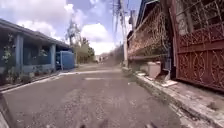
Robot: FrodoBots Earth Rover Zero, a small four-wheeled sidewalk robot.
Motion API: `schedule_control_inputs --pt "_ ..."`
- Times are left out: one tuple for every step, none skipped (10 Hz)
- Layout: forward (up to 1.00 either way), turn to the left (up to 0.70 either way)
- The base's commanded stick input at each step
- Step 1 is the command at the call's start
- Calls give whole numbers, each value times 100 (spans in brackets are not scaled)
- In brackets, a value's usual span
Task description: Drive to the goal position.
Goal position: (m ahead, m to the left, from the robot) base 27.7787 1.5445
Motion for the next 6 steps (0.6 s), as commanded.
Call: schedule_control_inputs --pt "70 0" --pt "70 0" --pt "70 0" --pt "70 0" --pt "70 0" --pt "70 0"
